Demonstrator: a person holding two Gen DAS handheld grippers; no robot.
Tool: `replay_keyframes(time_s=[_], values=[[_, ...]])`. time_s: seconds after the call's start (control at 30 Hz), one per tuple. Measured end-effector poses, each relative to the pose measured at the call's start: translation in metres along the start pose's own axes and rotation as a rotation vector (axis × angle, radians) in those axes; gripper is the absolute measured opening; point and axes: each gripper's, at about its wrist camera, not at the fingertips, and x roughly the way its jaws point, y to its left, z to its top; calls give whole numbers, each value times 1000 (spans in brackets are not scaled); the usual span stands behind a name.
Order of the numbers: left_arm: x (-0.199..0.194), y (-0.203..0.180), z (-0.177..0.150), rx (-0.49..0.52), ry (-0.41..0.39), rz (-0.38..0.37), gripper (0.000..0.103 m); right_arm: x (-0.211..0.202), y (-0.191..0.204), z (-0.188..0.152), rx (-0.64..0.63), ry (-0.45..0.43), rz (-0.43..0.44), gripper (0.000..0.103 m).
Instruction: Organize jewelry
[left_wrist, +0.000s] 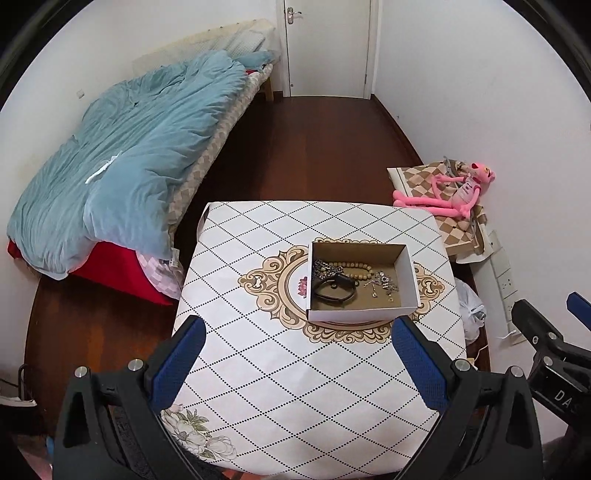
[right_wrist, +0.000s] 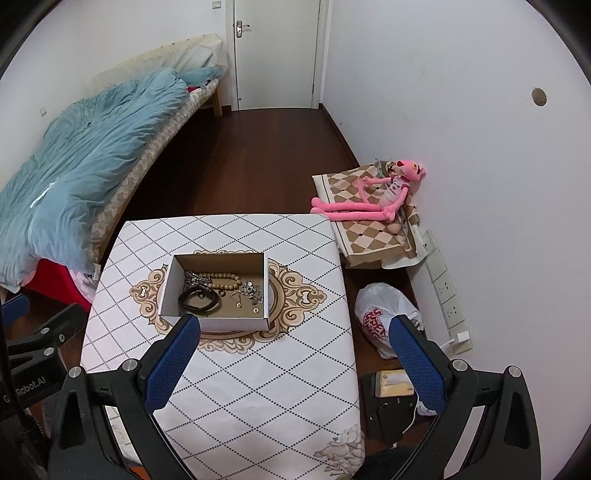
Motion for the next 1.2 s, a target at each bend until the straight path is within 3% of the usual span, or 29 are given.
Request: replay_keyframes(time_s=[1.2], values=[[-3,8,-6,-4,-11,9,103,-2,13,0,-41,1,14,103]])
